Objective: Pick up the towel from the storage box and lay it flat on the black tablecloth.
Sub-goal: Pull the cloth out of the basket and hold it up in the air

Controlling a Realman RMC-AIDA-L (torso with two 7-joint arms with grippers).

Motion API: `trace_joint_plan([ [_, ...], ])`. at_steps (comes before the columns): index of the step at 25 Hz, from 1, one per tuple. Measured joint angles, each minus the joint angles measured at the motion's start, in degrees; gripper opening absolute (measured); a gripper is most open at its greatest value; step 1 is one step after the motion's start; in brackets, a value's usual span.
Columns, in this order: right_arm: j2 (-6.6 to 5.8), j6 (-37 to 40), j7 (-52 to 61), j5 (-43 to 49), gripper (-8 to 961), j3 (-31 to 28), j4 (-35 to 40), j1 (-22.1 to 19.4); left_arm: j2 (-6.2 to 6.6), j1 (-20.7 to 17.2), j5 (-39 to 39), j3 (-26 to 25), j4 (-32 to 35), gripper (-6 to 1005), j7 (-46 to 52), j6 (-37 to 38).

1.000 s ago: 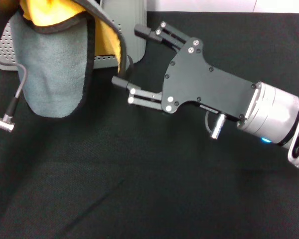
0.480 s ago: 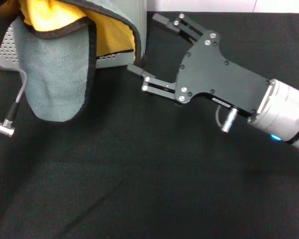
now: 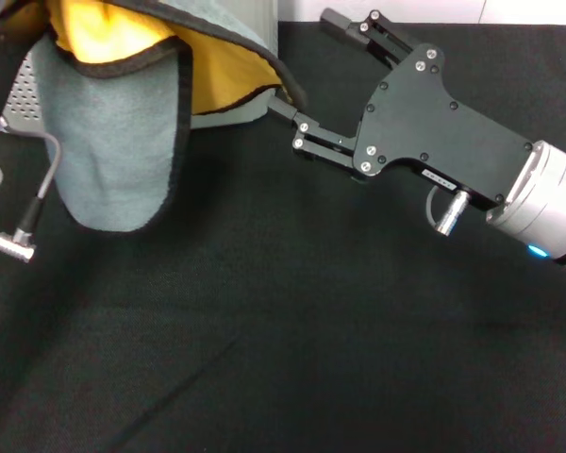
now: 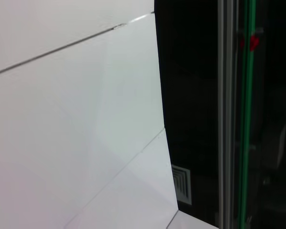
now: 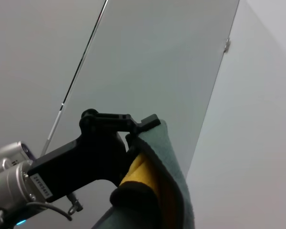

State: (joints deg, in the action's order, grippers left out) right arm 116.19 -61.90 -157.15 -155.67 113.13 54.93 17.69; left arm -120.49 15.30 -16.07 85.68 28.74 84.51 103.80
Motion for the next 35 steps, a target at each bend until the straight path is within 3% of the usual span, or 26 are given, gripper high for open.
trace_joint_plan([
  [16, 0.00, 0.0, 0.0, -1.2, 712, 1.8, 0.1, 0.2, 0.00, -0.2, 0.3, 0.2, -0.2, 13, -0.1, -0.1],
  [24, 0.00, 0.0, -0.1, -0.8, 429, 2.9, 0.0, 0.3, -0.03, 0.1, 0.4, 0.2, -0.2, 15, -0.1, -0.1],
  [35, 0.00, -0.2, -0.8, -0.8, 386, 3.4, 0.0, 0.3, -0.09, 0.1, 0.4, 0.3, -0.7, 18, 0.0, -0.1],
])
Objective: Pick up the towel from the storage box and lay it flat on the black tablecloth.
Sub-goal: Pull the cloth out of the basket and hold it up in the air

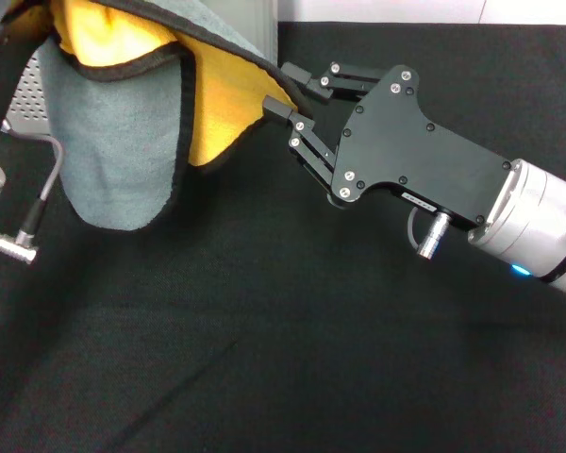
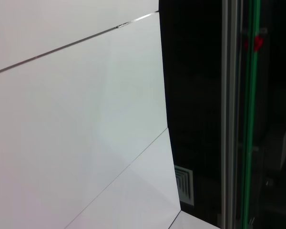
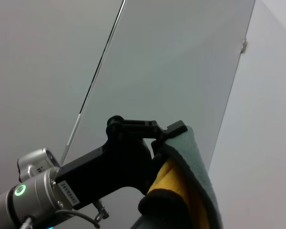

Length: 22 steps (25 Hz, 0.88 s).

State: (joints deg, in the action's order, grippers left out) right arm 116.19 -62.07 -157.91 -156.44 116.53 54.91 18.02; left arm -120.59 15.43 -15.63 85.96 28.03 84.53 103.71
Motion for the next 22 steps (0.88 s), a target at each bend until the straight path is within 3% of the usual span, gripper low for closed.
trace_joint_plan([
  [11, 0.00, -0.1, 0.0, 0.1, 139, 0.2, -0.1, 0.0, 0.07, 0.1, 0.1, -0.3, -0.1, 20, -0.1, 0.0],
  [22, 0.00, -0.8, 0.0, 0.2, 140, 0.2, -0.2, -0.1, 0.09, 0.1, 0.3, -0.4, -0.5, 23, -0.1, 0.0],
])
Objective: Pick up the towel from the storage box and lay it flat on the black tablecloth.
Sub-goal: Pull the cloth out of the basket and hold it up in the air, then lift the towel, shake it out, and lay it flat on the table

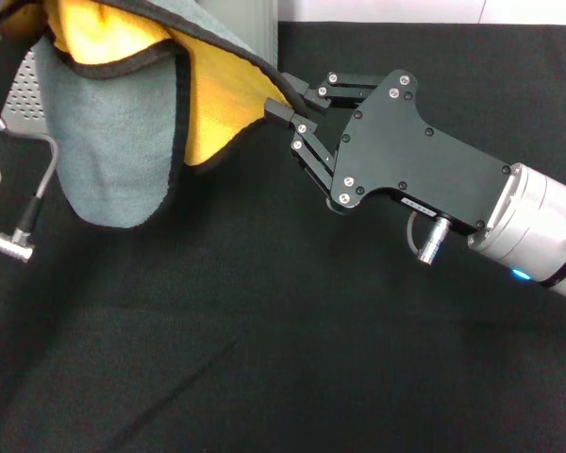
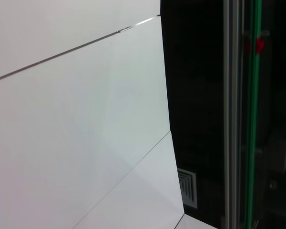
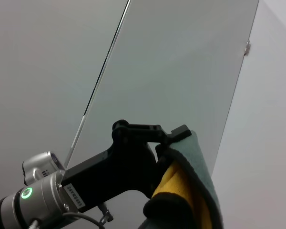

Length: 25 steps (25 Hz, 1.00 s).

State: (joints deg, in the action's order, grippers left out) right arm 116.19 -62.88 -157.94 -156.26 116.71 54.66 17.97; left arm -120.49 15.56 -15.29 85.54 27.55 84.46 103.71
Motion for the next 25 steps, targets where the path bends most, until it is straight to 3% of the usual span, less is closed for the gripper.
trace_joint_plan([
  [13, 0.00, -0.1, 0.3, 0.0, 125, 0.0, -0.3, 0.0, 0.00, -0.1, 0.0, 0.3, -0.4, 26, 0.0, 0.0],
  [18, -0.04, 0.0, 0.6, 0.1, 5, -0.4, -0.1, 0.0, 0.00, -0.1, 0.0, 0.3, -1.2, 28, 0.1, 0.0],
  [25, -0.45, -0.1, 3.2, 0.2, 5, -3.7, 0.8, 2.3, 0.06, 0.1, -0.6, 0.4, -3.1, 29, 0.4, 0.4],
])
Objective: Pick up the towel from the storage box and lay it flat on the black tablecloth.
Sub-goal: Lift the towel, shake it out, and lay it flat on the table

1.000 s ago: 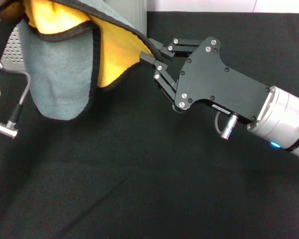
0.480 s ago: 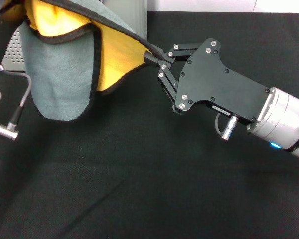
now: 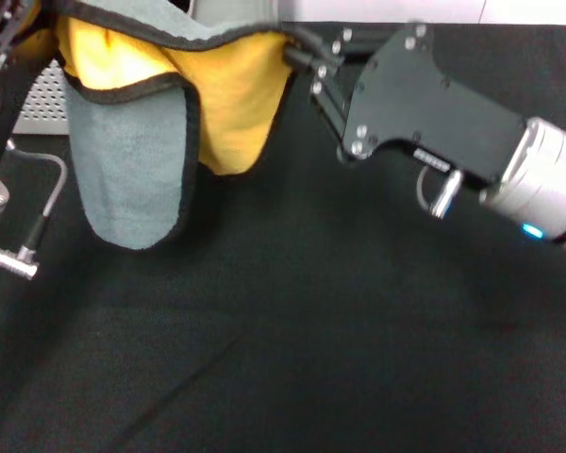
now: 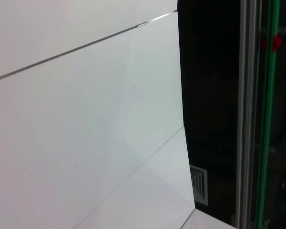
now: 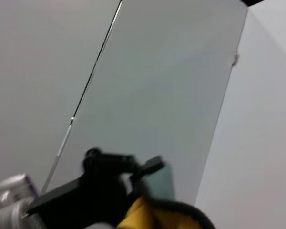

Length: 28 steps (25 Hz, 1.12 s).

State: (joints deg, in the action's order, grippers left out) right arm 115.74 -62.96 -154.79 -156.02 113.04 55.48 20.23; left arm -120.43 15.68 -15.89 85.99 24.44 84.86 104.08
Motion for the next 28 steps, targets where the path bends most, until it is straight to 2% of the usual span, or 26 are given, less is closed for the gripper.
trace_joint_plan([
  [8, 0.10, 0.9, 1.4, 3.5, 6, -4.2, 3.4, 2.1, 0.11, 0.1, -1.3, 1.6, -2.5, 31, -2.0, 0.3],
  [22, 0.09, 5.1, 4.9, 10.7, 6, -11.9, 12.6, 3.7, -0.07, 1.1, -1.9, 2.9, -10.9, 35, -12.2, 0.3],
  [28, 0.03, 5.9, 5.5, 11.6, 6, -13.5, 14.2, 4.7, -0.16, 1.3, -1.8, 3.0, -12.3, 83, -14.5, -0.1],
])
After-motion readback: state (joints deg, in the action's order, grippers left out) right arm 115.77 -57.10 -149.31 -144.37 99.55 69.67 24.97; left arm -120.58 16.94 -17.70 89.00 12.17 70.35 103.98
